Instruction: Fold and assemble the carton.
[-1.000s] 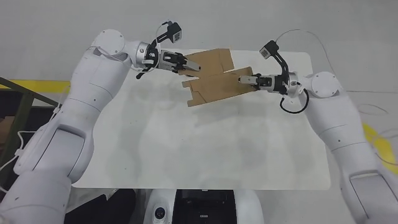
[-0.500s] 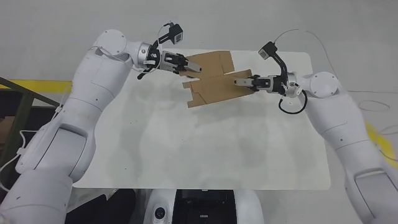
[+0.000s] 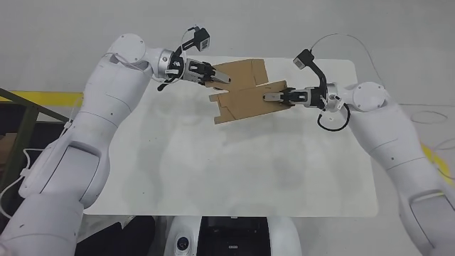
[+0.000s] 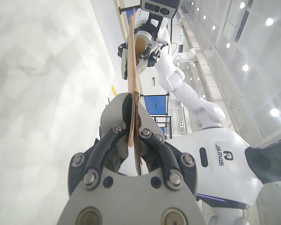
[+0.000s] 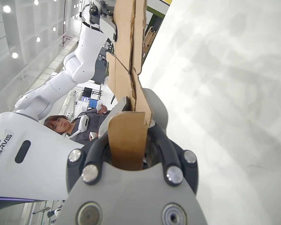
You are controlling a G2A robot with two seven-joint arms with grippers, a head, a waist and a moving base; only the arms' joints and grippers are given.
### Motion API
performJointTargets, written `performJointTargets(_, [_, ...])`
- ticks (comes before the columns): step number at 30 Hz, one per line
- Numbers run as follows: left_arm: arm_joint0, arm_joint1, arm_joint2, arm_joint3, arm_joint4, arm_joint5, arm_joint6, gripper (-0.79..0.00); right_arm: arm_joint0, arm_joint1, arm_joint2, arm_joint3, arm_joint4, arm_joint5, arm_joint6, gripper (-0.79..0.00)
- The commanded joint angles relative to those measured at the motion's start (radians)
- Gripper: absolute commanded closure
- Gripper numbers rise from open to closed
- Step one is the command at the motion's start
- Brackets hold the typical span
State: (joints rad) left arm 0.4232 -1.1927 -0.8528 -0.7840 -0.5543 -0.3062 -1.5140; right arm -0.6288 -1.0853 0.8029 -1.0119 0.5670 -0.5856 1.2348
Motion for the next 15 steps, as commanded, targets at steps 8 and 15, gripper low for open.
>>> performJointTargets(8, [0.002,0.002,-0.008,-0.007,0.007,-0.008,0.008,-0.785,0.024,0.009,-0.041,0.028,0.039,0.002,0.002,0.000])
performJointTargets(15, [0.015,0.017,-0.043,-0.026,0.000,-0.011,0.011,-0.785,0.036,0.013,-0.053,0.064,0.064,0.003,0.003,0.000])
